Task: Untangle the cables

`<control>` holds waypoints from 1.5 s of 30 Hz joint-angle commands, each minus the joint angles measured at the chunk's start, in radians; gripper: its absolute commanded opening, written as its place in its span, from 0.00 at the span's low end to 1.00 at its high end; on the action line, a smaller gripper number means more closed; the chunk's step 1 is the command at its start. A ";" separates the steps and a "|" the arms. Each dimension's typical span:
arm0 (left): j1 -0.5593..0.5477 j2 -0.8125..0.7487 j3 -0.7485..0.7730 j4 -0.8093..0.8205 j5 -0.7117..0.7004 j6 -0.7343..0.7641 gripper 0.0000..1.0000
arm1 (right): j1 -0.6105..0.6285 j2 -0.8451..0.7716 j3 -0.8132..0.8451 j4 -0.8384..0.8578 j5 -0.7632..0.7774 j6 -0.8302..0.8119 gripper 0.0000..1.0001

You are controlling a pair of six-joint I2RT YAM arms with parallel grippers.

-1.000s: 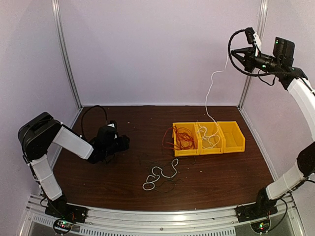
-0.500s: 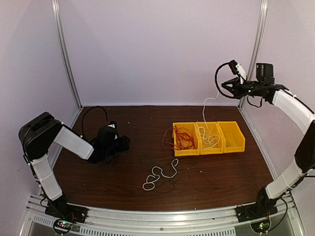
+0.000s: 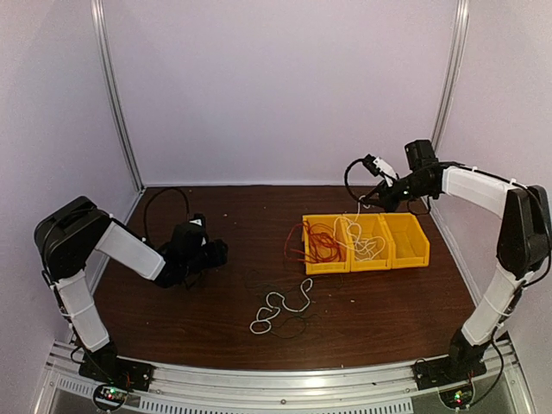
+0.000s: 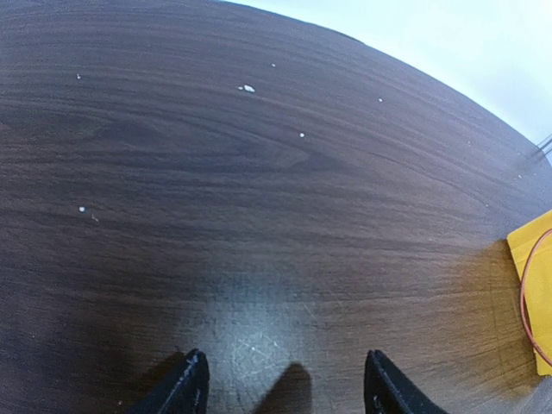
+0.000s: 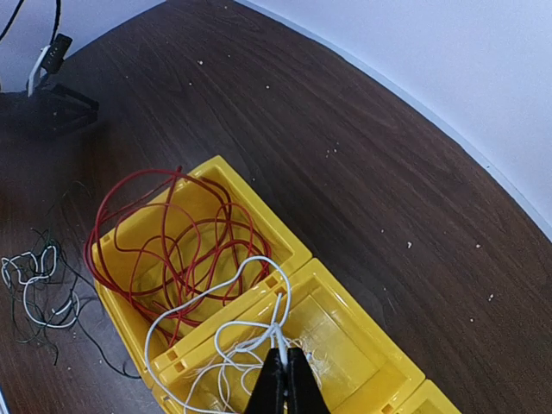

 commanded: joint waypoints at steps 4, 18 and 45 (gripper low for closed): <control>0.007 0.019 0.004 0.038 -0.010 0.012 0.63 | -0.014 -0.079 -0.003 -0.068 0.132 -0.042 0.00; 0.013 0.024 -0.009 0.057 0.001 0.014 0.63 | -0.056 -0.184 -0.024 -0.126 0.310 -0.127 0.00; 0.015 -0.024 -0.046 0.044 -0.004 0.023 0.63 | 0.126 0.136 -0.050 -0.085 0.414 -0.096 0.00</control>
